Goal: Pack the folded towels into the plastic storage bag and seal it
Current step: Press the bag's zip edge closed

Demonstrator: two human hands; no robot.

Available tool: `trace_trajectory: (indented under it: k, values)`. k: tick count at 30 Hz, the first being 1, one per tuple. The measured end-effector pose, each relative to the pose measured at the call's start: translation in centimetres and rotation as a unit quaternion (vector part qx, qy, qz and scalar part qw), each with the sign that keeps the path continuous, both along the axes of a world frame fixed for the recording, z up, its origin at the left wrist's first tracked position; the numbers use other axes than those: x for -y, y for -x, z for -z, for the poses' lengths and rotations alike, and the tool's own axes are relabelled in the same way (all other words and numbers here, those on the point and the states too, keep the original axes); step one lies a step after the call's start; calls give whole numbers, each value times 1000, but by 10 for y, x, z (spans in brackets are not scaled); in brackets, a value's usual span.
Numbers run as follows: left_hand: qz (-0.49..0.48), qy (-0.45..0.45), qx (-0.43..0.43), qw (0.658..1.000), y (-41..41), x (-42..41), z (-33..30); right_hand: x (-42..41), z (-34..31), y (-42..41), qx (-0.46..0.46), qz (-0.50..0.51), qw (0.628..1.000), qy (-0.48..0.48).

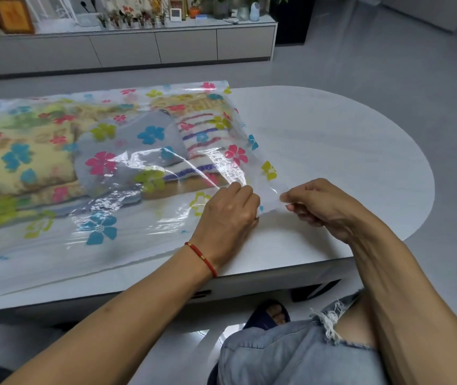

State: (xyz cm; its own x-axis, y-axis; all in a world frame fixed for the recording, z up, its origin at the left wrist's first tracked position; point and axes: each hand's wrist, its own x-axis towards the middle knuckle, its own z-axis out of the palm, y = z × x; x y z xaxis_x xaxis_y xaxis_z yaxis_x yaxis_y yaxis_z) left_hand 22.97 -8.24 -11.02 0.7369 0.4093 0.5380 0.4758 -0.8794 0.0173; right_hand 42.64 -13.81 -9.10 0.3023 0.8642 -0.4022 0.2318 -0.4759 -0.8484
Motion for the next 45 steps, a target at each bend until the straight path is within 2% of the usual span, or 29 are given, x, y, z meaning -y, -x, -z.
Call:
trace_trajectory:
  k: [4,6,7,9,10,12,14,15,27,33,37,40,45]
  values:
    - [-24,12,-16,1000,29,2,2,6,-5,2,17,5,1000,5]
    - [-44,26,-18,999,35,4,4,10,-3,9,93,-11,996,4]
    - [-50,36,-13,998,36,5,5,13,-1,14,178,-15,984,-6]
    - [-51,68,-1,996,38,4,6,19,2,31,386,0,919,-79]
    - [-53,84,5,995,38,4,6,22,2,40,447,-10,882,-148]
    - [-51,106,18,993,38,4,4,22,4,54,494,-101,827,-247]
    - [-43,110,33,992,38,5,3,17,13,64,550,-181,777,-246]
    - [-39,106,34,993,39,5,3,15,17,67,564,-192,766,-242]
    - [-45,22,-16,999,111,4,0,30,42,53,558,-121,768,-291]
    - [-63,22,-3,998,138,4,2,34,40,64,606,-120,712,-334]
    - [-65,25,-5,998,134,7,3,23,36,121,620,-140,688,-349]
    - [-62,30,3,998,135,6,4,13,44,160,587,-174,702,-364]
    - [-45,-45,-24,998,157,-4,5,14,50,151,579,-150,701,-388]
